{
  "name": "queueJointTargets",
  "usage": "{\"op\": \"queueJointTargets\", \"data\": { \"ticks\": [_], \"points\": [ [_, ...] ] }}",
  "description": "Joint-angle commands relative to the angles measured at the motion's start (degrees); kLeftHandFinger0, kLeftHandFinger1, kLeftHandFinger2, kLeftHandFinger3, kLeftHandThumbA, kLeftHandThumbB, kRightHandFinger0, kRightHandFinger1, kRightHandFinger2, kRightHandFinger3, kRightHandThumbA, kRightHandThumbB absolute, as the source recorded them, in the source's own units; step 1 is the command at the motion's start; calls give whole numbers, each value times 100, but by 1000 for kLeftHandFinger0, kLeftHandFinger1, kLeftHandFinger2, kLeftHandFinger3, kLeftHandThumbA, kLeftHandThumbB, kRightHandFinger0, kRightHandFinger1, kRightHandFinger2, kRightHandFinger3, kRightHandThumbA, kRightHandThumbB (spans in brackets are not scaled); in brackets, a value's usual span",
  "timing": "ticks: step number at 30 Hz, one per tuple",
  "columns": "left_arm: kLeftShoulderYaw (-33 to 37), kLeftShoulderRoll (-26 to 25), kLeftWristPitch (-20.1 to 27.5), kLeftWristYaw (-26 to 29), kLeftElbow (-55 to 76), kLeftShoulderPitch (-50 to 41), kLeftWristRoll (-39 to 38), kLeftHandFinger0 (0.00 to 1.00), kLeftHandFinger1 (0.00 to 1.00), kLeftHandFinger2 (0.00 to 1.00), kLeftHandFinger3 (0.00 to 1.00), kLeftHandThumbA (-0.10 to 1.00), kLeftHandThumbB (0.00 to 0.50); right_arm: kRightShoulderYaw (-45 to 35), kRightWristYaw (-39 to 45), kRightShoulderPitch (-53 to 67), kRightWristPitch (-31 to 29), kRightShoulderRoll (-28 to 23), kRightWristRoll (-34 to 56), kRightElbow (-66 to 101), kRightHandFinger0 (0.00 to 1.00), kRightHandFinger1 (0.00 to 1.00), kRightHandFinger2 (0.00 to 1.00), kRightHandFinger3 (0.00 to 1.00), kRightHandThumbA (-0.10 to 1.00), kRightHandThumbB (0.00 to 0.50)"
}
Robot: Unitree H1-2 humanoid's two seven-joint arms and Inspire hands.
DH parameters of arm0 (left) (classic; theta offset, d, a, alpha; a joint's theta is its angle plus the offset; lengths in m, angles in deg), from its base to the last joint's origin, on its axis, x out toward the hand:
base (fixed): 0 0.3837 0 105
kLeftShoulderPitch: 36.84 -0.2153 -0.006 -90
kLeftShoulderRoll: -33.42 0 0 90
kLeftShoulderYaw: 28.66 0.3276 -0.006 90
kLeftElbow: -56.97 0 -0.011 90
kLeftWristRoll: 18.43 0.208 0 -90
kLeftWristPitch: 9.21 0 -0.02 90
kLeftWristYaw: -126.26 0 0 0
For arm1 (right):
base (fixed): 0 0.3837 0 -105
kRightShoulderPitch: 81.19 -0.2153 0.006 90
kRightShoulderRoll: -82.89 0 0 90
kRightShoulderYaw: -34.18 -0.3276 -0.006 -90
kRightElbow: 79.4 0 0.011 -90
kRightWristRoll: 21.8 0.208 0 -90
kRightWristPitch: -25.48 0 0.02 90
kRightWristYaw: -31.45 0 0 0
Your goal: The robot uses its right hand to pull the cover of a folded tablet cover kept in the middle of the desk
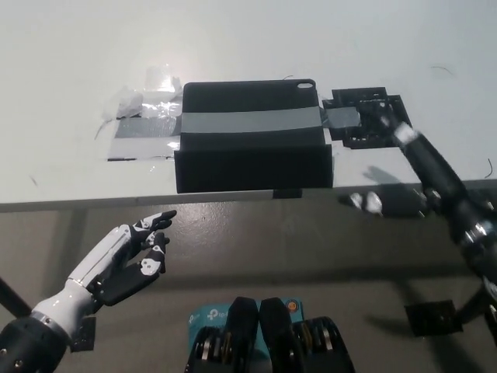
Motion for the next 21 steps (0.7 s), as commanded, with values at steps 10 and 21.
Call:
{"op": "queueJointTargets", "data": {
  "ticks": [10, 21],
  "points": [
    [-63, -50, -71, -92, 204, 47, -24, 908, 1000, 1000, 1000, 1000, 339, 1096, 137, -2030, 17, 571, -1307, -1566, 1000, 1000, 1000, 1000, 1000, 413],
    [-31, 14, -52, -109, 175, -57, -6, 921, 1000, 1000, 1000, 1000, 338, 1951, 158, -2723, -859, 669, -1890, -3865, 1000, 1000, 1000, 1000, 1000, 500]
  ]
}}
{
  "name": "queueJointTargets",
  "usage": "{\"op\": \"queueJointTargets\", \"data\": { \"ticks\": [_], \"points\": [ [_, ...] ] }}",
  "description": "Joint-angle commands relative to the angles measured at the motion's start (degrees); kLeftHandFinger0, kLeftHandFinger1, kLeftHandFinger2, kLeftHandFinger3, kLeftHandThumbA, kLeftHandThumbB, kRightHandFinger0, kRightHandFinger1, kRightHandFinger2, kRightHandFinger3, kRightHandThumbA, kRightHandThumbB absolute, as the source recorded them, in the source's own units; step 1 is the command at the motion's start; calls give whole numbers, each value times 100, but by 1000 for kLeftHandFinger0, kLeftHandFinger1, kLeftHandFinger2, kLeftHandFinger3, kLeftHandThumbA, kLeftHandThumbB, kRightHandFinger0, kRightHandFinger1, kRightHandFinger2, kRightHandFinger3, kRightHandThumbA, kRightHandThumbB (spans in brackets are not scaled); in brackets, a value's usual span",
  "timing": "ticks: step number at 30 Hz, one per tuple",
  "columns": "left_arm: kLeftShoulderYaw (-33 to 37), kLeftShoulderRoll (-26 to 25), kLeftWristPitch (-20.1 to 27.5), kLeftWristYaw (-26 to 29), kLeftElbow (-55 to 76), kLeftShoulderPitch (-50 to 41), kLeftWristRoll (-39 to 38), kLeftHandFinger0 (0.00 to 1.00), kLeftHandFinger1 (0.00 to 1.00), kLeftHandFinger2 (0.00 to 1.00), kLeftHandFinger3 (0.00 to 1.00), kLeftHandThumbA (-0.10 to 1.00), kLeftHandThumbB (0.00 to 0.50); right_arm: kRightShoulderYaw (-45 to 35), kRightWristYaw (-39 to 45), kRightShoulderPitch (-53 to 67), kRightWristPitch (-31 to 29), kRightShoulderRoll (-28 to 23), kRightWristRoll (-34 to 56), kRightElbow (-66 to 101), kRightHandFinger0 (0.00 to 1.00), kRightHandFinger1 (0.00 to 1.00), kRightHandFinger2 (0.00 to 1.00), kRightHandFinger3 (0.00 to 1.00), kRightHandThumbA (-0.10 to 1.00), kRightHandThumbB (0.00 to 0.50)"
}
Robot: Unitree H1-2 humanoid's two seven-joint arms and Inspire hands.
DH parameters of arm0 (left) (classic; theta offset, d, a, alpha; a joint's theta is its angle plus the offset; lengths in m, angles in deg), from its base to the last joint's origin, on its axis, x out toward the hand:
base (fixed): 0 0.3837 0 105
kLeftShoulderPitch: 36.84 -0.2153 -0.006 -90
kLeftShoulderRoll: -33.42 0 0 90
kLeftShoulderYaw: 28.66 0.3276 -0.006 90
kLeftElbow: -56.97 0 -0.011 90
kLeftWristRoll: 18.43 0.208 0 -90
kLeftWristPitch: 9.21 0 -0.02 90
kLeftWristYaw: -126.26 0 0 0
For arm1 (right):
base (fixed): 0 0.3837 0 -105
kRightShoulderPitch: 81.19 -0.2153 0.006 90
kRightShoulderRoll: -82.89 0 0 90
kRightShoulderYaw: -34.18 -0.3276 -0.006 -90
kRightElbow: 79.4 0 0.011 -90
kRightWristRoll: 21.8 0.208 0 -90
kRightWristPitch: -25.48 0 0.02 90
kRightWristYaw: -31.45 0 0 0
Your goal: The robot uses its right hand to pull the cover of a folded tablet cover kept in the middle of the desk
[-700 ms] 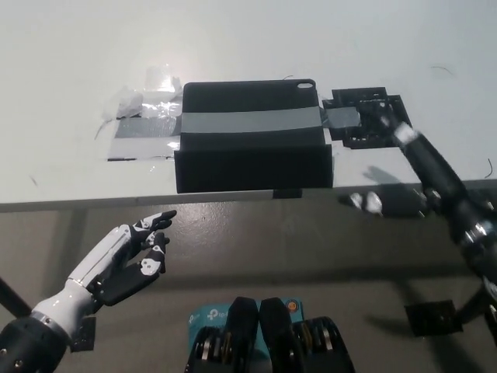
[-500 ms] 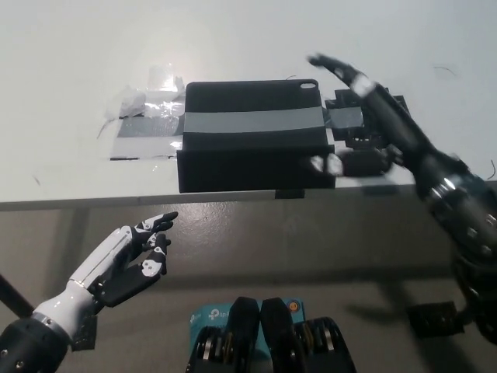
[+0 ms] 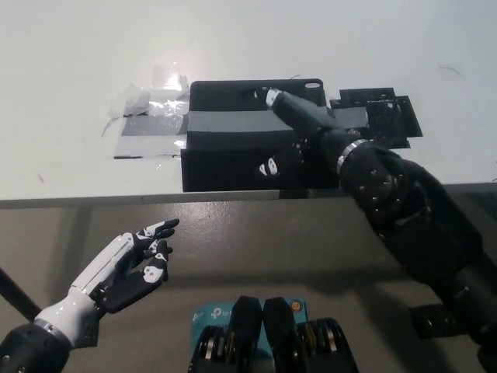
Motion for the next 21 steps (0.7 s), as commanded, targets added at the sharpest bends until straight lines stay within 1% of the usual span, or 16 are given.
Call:
{"op": "queueJointTargets", "data": {
  "ticks": [1, 5, 8, 9, 11, 14, 18, 21],
  "points": [
    [-39, -26, 36, -66, 148, 45, -15, 919, 1000, 1000, 1000, 1000, 343, 223, 34, -612, -548, 28, -524, -524, 1000, 1000, 1000, 1000, 1000, 500],
    [-50, -32, -62, -75, 206, 66, -11, 920, 1000, 1000, 1000, 1000, 348, 397, 137, -715, -452, 78, -670, -884, 1000, 1000, 1000, 1000, 1000, 500],
    [-67, -49, -81, -103, 197, 100, -49, 924, 1000, 1000, 1000, 1000, 346, 637, 84, -785, -495, 143, -943, -1264, 1000, 1000, 1000, 1000, 1000, 500],
    [-75, -63, -97, -120, 218, 105, -71, 943, 1000, 1000, 1000, 1000, 359, 786, 54, -777, -485, 219, -1080, -1442, 1000, 1000, 1000, 1000, 1000, 500],
    [-71, -88, -123, -134, 232, 125, -52, 946, 1000, 1000, 1000, 1000, 354, 871, 46, -773, -444, 292, -1143, -1546, 1000, 1000, 1000, 1000, 1000, 500],
    [-61, -78, -88, -139, 219, 135, -31, 932, 1000, 1000, 1000, 1000, 371, 1108, 136, -711, -403, 346, -1353, -1542, 1000, 1000, 1000, 1000, 1000, 500],
    [-71, -98, -143, -153, 253, 141, -33, 931, 1000, 1000, 1000, 1000, 350, 1316, 375, -575, -315, 340, -1510, -1169, 1000, 1000, 1000, 1000, 1000, 500],
    [-83, -131, -163, -174, 247, 200, -41, 925, 1000, 1000, 1000, 1000, 355, 1323, 480, -491, -303, 295, -1554, -923, 1000, 1000, 1000, 1000, 1000, 500]
  ]
}}
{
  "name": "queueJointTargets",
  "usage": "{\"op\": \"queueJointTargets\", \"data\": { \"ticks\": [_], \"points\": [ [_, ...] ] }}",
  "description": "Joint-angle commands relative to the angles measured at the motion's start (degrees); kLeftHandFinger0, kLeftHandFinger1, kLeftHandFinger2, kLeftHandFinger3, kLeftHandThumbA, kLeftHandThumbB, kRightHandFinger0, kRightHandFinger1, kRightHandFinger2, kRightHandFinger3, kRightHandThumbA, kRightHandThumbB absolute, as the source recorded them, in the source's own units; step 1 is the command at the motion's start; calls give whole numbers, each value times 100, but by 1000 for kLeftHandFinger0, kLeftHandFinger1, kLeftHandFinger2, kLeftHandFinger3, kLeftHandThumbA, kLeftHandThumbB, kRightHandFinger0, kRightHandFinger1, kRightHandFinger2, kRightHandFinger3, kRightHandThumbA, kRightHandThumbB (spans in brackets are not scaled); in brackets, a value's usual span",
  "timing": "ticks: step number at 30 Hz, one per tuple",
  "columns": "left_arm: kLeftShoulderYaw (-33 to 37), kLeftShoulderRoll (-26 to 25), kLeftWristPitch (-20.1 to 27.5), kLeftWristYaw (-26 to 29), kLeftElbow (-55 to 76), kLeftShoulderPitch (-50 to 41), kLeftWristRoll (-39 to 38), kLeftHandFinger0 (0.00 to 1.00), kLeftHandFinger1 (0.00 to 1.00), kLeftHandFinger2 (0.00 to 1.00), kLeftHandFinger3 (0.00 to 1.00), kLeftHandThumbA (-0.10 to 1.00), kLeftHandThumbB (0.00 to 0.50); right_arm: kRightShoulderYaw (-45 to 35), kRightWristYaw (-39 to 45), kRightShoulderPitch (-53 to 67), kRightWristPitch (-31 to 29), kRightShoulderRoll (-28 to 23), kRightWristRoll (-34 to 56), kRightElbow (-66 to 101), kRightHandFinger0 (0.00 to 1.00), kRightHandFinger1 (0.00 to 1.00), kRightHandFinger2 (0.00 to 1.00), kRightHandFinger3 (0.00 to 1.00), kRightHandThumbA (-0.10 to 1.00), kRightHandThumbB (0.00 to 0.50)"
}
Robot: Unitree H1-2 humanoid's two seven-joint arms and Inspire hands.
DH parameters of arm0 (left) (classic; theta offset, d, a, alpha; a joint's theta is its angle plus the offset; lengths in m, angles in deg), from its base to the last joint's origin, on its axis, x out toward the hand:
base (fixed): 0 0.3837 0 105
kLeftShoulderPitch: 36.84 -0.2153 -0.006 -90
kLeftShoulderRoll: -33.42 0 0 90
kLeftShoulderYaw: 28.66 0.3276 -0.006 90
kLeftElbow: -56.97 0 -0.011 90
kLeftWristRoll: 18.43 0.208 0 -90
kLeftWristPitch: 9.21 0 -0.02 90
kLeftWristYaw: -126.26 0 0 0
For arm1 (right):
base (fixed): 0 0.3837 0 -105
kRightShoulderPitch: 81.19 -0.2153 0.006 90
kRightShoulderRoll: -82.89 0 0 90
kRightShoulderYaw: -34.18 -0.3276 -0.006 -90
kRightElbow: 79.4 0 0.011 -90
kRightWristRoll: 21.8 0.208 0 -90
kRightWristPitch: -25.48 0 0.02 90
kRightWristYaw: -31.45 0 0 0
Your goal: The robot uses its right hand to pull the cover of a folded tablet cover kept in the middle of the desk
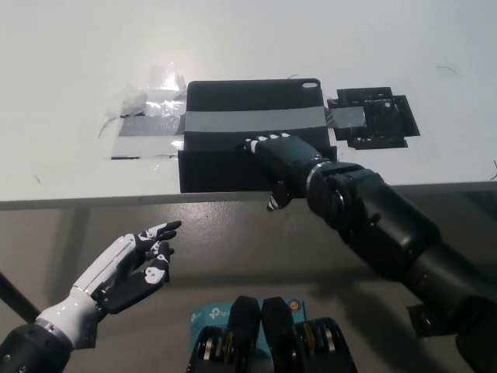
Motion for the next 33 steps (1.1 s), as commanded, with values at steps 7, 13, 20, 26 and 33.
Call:
{"op": "queueJointTargets", "data": {
  "ticks": [7, 13, 20, 26, 33],
  "points": [
    [-61, -133, -96, -89, 266, 167, -10, 920, 1000, 1000, 1000, 1000, 344, -47, 790, 249, 232, -346, -355, 1273, 1000, 1000, 1000, 1000, 1000, 500],
    [-56, -151, -145, -88, 289, 232, 14, 934, 1000, 1000, 1000, 1000, 332, -615, 1119, 751, 921, -479, -1, 2029, 1000, 1000, 1000, 1000, 1000, 457],
    [-66, -233, -178, -182, 258, 434, -44, 957, 1000, 1000, 1000, 1000, 304, -1125, 1164, 1157, 1474, -203, 95, 2357, 427, 563, 647, 1000, 1000, 412],
    [-115, -208, -84, -148, 152, 519, -18, 956, 1000, 1000, 1000, 1000, 330, -1650, 1272, 1435, 1628, 264, -122, 2226, 825, 950, 985, 999, 1000, 416],
    [-118, -232, -33, -249, 102, 569, -64, 956, 1000, 1000, 1000, 1000, 359, -1982, 1296, 1766, 1628, 520, -233, 2202, 779, 873, 935, 938, 1000, 414]
  ]
}}
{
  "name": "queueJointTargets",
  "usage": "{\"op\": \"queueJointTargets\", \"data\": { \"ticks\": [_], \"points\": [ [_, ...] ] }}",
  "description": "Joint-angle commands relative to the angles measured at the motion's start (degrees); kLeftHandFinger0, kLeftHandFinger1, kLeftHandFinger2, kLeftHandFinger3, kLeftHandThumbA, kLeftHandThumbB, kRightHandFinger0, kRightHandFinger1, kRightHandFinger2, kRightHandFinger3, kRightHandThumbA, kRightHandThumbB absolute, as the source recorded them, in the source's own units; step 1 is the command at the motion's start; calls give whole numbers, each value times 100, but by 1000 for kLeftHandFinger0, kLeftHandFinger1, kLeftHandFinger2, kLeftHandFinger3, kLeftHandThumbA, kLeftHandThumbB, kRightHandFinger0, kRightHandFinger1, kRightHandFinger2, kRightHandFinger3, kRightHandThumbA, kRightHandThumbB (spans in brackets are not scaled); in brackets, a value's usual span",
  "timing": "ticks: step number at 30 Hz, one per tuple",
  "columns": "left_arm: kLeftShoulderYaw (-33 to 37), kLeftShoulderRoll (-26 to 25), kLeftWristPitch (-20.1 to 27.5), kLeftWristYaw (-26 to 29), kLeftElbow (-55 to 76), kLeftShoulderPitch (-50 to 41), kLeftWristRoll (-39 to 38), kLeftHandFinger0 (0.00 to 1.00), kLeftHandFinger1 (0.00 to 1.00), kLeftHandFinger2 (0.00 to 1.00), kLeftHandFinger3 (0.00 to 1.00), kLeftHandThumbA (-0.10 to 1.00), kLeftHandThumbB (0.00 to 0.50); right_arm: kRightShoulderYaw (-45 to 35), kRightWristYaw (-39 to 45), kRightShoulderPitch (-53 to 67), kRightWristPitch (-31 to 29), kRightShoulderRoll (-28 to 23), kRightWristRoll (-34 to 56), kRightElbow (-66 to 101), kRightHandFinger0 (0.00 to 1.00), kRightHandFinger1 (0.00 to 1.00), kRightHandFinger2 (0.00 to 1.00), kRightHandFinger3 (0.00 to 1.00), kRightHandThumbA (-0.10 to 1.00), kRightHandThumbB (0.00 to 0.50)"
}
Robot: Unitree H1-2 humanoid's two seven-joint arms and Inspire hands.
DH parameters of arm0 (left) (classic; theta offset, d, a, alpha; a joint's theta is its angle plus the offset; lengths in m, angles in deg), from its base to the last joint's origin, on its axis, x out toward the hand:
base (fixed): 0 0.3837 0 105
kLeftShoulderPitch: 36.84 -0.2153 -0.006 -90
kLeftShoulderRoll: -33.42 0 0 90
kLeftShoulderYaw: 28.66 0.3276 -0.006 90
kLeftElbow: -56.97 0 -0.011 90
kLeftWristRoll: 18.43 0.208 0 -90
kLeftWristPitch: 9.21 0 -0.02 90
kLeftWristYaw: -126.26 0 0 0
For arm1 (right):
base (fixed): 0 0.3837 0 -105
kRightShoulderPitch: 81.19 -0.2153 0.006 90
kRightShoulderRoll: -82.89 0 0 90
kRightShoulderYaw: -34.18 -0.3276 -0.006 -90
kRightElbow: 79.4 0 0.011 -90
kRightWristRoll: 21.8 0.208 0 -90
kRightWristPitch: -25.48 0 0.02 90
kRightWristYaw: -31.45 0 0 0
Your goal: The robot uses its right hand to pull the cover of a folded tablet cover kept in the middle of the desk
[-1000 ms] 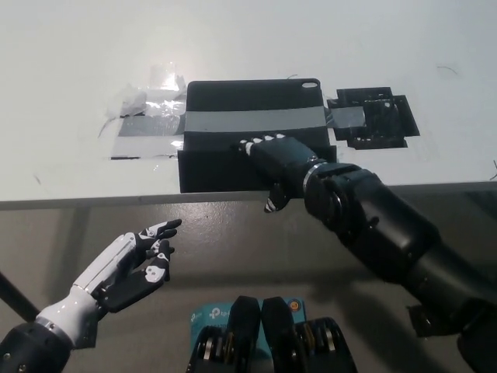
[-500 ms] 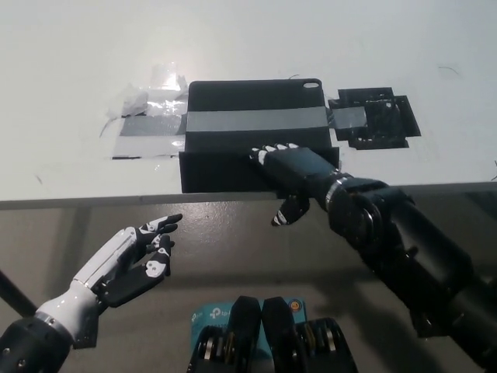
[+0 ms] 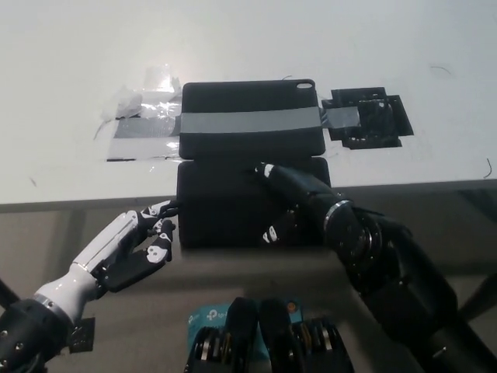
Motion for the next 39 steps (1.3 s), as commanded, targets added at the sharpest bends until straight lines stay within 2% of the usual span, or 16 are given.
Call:
{"op": "queueJointTargets", "data": {
  "ticks": [1, 3, 6, 7, 9, 13, 14, 19, 21, 25, 28, 30, 32, 33, 35, 39],
  "points": [
    [-96, -164, 143, -124, 27, 105, -58, 953, 1000, 1000, 1000, 1000, 351, -198, 221, 239, 198, 140, -42, -10, 873, 904, 924, 795, 1000, 414],
    [-102, -154, 123, -124, 25, 107, -76, 947, 1000, 1000, 1000, 1000, 353, -324, 243, 361, 198, 183, -6, 51, 946, 925, 921, 723, 1000, 411],
    [-93, -166, 136, -129, 25, 89, -59, 943, 1000, 1000, 1000, 1000, 364, -384, 306, 481, 198, 174, 63, 147, 1000, 987, 959, 745, 1000, 395],
    [-95, -161, 131, -131, 27, 59, -72, 945, 1000, 1000, 1000, 1000, 372, -457, 308, 585, 198, 179, 17, 259, 1000, 983, 954, 826, 1000, 403],
    [-88, -161, 154, -145, 24, -10, -80, 949, 1000, 1000, 1000, 1000, 374, -530, 256, 833, 198, 104, 166, 614, 1000, 863, 815, 787, 1000, 405],
    [-95, -148, 160, -163, 43, -79, -87, 941, 1000, 1000, 1000, 1000, 357, -831, 521, 1188, 198, 89, 329, 1261, 808, 735, 783, 998, 1000, 379],
    [-97, -139, 189, -178, 26, -95, -99, 932, 1000, 1000, 1000, 1000, 352, -1025, 746, 1408, 198, 34, 611, 1741, 784, 718, 795, 1000, 1000, 316],
    [-123, -104, 95, -148, 29, -117, -99, 939, 1000, 1000, 1000, 1000, 344, -1457, 1149, 1837, 198, -43, 841, 2836, 513, 565, 720, 978, 1000, 344],
    [-101, -105, 160, -150, 16, -120, -63, 922, 1000, 1000, 1000, 1000, 341, -1830, 1440, 2061, 198, -67, 824, 3501, 604, 672, 783, 931, 1000, 266],
    [-97, -92, 119, -170, 15, -151, -111, 942, 1000, 1000, 1000, 1000, 332, -2464, 1130, 2290, 198, -108, 1197, 3883, 497, 547, 665, 822, 861, 123],
    [-95, -81, 108, -158, 12, -155, -97, 942, 1000, 1000, 1000, 1000, 337, -2949, 707, 2365, 198, -119, 1547, 3711, 438, 519, 634, 868, 767, 91],
    [-92, -72, 132, -148, -1, -153, -84, 926, 1000, 1000, 1000, 1000, 350, -3361, 499, 2401, 198, -1, 1774, 3564, 391, 499, 625, 859, 725, 86],
    [-97, -63, 145, -131, -2, -160, -72, 918, 1000, 1000, 1000, 1000, 355, -3658, 426, 2412, 198, 125, 1891, 3405, 395, 501, 618, 861, 743, 121],
    [-82, -76, 198, -134, -27, -159, -37, 919, 1000, 1000, 1000, 1000, 364, -4292, 424, 2405, 198, 466, 2009, 3084, 424, 511, 599, 849, 816, 172],
    [-85, -70, 162, -137, -14, -161, -59, 925, 1000, 1000, 1000, 1000, 352, -4606, 510, 2397, 198, 531, 1994, 2842, 473, 550, 628, 876, 908, 134],
    [-70, -88, 199, -167, 14, -171, -63, 937, 1000, 1000, 1000, 1000, 353, -4768, 558, 2365, 198, 423, 2118, 2606, 481, 575, 687, 939, 941, 155]
  ]
}}
